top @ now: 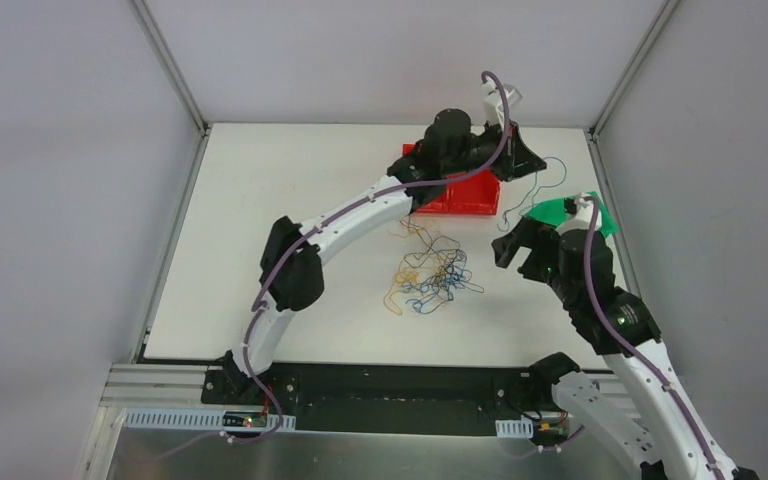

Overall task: Untangle the cables
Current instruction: Place the cable in the bin.

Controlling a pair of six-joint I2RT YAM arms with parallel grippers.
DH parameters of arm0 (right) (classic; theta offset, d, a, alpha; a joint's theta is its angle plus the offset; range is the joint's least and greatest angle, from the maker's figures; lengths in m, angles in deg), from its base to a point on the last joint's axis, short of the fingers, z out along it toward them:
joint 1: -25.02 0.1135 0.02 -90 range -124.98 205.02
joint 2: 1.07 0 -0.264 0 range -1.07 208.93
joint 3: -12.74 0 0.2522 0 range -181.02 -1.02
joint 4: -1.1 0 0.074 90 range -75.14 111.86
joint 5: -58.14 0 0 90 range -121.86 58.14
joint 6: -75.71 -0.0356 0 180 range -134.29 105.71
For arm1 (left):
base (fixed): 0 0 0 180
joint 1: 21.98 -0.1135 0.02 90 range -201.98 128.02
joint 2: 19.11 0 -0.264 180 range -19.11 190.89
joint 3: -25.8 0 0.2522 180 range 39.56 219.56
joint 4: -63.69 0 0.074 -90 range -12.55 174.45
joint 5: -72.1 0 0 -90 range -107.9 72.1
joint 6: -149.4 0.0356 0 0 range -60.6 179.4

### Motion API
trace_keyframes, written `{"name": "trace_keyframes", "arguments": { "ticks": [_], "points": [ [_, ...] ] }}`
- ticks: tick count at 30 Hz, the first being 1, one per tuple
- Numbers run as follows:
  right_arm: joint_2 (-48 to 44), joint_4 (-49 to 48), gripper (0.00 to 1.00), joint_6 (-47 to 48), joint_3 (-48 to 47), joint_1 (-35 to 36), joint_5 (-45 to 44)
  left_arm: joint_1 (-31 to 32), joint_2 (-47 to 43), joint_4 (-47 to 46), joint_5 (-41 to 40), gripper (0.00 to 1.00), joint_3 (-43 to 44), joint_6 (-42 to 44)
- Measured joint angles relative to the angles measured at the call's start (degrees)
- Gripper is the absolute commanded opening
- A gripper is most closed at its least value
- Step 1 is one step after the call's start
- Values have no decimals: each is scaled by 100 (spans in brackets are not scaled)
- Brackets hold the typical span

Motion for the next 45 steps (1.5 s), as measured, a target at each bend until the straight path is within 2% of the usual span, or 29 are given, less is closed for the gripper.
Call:
{"name": "trace_keyframes", "arguments": {
  "ticks": [6,11,16,25,29,34,45],
  "points": [
    [627,-387,99,249,-295,0,203,0,-1355,273,140,0,-664,474],
    [833,-901,99,505,-297,0,247,0,-2031,402,227,0,-1165,702],
    [787,-1447,99,669,-297,2,538,0,-2262,654,221,0,-1440,916],
    [210,-1891,100,1010,-297,13,1884,0,-2374,1043,216,0,-1657,1060],
    [308,-2000,99,1088,-369,15,2164,0,-2496,1128,216,0,-1670,1058],
    [544,-1993,99,1099,-424,17,2087,0,-2710,1126,214,0,-1729,1060],
    [866,-1827,99,1073,-938,15,732,0,-2791,1130,210,0,-1825,1060]
  ]
}}
